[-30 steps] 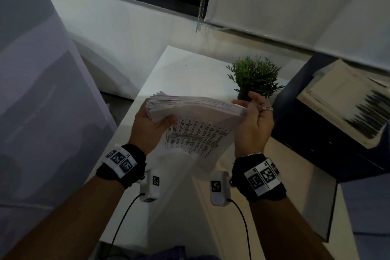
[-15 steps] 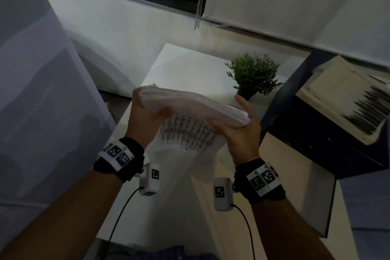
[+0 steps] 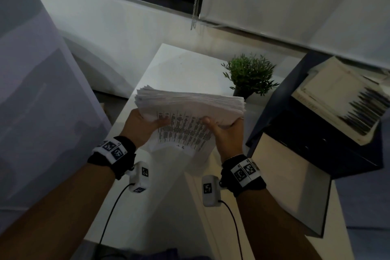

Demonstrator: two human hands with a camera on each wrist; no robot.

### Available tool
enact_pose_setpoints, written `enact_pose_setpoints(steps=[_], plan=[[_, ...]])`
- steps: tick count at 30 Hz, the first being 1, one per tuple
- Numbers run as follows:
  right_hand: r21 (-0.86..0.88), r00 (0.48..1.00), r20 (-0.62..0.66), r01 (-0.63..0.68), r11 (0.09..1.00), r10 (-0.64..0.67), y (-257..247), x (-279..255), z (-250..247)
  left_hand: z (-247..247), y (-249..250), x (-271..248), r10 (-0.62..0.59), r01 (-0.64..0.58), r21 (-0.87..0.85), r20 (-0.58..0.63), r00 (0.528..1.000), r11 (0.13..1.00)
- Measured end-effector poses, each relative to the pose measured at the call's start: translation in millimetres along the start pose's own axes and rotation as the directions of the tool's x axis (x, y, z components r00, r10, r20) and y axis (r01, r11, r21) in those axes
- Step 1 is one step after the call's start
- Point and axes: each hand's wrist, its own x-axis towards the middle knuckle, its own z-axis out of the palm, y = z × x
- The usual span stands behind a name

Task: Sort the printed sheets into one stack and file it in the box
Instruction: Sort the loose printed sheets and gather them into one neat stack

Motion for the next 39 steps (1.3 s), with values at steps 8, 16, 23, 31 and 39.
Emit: enact_pose_setpoints(steps=[8,16,23,31,39], plan=[[-0.050,0.995,0.003,0.103,0.993,-0.103,7,-6,6,20,2,-16,0.141,-0.150,-0.015,-0.258,0.956,0.989],[-0.086,0.997,-0.066,0.043,0.995,-0.049,33,-13,19,11,-23,-21,0.015,-0.026,-0.055,-0.204,0.979,0.998],[-0.114,0.996,-0.053,0.062,0.992,-0.068,41,-5,13,-4,-22,-13,0.013,-0.013,0.001,-0.069,0.998,1.000],[-0.027,0.989,0.120,-0.087,0.996,0.090,30,34,6,-8,-16,-9,0.013,-0.012,0.021,-0.006,1.000,1.000],[-0.093,0.981,0.153,-0.107,0.990,0.120,30,39,6,-11,-17,-2,-0.062,0.062,0.021,-0.003,0.998,0.998]])
